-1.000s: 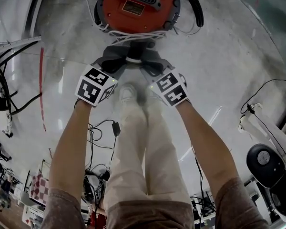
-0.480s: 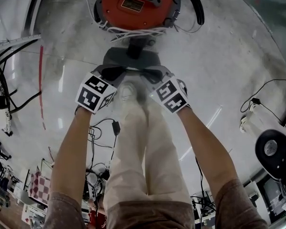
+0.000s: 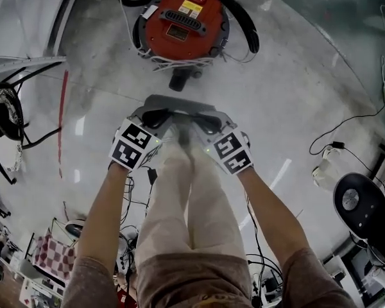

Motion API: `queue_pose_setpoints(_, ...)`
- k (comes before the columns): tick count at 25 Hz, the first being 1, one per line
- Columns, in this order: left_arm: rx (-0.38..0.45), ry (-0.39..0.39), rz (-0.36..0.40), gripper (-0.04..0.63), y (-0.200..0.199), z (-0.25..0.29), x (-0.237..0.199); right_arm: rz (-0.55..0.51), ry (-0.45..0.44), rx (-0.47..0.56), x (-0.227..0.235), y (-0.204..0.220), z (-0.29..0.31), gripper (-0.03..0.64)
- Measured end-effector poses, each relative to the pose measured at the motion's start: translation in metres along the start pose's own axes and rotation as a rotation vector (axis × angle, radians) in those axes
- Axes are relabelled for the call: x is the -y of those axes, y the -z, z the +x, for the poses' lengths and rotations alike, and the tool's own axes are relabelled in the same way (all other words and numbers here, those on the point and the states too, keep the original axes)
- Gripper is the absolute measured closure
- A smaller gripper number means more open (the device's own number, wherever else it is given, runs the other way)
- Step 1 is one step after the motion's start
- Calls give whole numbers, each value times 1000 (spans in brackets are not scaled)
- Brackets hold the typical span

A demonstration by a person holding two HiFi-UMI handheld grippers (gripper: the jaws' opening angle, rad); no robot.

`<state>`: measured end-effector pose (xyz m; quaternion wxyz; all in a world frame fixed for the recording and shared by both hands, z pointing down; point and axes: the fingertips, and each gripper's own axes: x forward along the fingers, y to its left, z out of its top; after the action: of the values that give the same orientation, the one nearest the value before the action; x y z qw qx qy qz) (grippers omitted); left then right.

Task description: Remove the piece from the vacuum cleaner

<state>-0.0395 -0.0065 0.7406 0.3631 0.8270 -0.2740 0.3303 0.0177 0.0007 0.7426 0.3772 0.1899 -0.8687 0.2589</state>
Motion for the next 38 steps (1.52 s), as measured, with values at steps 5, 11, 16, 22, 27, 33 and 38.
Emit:
queue_pose_setpoints(5,81,-1,-43,537,-59,-63,44,-26,22,43,-16,-52,-78,568)
queue_pose_setpoints(11,166,-24,12,537,-133,-150,89,-79,54,125,-39,-128,-169,566)
queue_pose_setpoints(16,238,-31,71,537,-195,-216,114,-138,85,211,-53,-195,-234,568)
queue_pose_setpoints(22,303,-72,177,537,-245,-285,161,-177,140,327,-81,-245,-310,568)
queue_pose_setpoints(27,384,-71,234,531,-287,-330,184,-226,185,421,-90,-288,-360,568)
queue_pose_setpoints(33,570,-46,304,517,-304,-374,205,-220,185,564,-114,-316,-397,568)
queue_pose_setpoints(38,583,-18,266,518,-298,-382,213,-178,156,602,-124,-318,-409,558)
